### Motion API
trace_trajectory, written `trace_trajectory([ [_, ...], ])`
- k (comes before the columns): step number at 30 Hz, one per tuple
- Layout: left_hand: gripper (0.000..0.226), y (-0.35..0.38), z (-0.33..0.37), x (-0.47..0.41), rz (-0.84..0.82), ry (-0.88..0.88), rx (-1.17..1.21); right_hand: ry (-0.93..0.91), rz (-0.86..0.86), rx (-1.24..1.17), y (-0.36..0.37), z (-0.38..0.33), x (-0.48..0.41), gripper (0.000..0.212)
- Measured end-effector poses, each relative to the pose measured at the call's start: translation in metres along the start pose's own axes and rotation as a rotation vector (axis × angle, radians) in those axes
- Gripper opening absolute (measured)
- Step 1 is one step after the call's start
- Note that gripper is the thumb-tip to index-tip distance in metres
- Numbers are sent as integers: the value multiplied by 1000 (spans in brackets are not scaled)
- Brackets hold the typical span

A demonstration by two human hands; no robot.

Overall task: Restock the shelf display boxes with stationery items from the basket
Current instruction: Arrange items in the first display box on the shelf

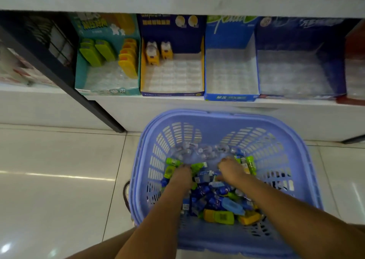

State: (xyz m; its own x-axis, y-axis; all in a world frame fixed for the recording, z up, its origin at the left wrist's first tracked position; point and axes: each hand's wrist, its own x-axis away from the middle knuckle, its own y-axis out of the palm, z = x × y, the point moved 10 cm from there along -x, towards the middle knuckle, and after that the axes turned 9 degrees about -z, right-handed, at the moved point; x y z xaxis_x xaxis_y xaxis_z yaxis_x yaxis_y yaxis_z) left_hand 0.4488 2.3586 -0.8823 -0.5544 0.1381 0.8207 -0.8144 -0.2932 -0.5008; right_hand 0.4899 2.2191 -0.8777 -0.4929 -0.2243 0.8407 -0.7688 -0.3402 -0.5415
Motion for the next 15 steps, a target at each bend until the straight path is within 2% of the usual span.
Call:
trace_trajectory([
  [4, 32, -1, -24, -5, 46, -142, 75, 15, -9, 0, 1, -8, -8, 16],
  [7, 29, -2, -34, -8, 63, -204, 149, 63, -111, -176, 4, -2, -2, 27],
  [9, 23, -2, -34, -6, 45, -209, 216, 8, -141, -437, 1, 4, 8, 22],
  [11, 9, -7, -33, -3, 51, -191, 250, -159, -167, -810, -8, 1, 28, 21],
  [13, 31, -15, -28, -2, 53, -132, 360, -312, -245, -1314, -20, -7, 56, 8],
  [14, 37, -23, -22, 3, 49, -83, 479, -386, -270, -1531, -29, -10, 67, 11],
  [15, 35, -32, -17, 9, 46, -45, 628, -441, -264, -1648, -41, -12, 79, 16],
])
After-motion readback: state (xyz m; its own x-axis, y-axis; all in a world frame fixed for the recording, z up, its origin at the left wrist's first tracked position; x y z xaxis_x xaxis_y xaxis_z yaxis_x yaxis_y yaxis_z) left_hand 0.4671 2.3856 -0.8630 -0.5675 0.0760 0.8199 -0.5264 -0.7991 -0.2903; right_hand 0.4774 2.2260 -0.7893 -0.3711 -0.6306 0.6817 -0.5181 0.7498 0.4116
